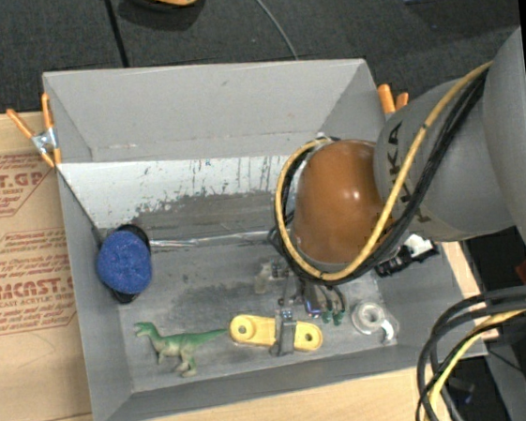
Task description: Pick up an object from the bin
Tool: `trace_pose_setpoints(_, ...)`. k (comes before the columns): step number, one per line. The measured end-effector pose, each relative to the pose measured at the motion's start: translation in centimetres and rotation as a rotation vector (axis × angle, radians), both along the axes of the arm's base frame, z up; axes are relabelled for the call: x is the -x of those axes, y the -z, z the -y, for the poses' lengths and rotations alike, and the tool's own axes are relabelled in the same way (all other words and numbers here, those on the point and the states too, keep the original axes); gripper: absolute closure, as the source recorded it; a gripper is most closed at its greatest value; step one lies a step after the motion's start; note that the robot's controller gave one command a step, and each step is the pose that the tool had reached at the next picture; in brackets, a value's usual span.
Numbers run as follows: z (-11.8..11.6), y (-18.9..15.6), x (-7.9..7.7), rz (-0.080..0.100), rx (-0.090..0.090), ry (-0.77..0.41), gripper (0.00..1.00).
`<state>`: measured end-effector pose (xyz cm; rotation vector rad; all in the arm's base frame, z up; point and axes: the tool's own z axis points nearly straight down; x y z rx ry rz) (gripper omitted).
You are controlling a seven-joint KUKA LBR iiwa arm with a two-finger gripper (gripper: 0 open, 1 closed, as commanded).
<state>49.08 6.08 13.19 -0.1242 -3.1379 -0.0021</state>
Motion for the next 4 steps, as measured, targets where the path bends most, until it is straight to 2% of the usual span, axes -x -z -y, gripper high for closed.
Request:
trace_pose_setpoints(1,-0.3,1.8,-0.2,0.002,0.0,-0.051,0.0)
trace_pose_setpoints(2,-0.4,5.5,0.2,0.002,-0.002,-0.067,0.0)
trace_pose_setpoints(3,-1.2,6.1,-0.2,0.002,-0.001,0.059,1.0)
trace_pose_setpoints(4,-1.2,6.1,-0.2,0.002,-0.001,0.059,1.0)
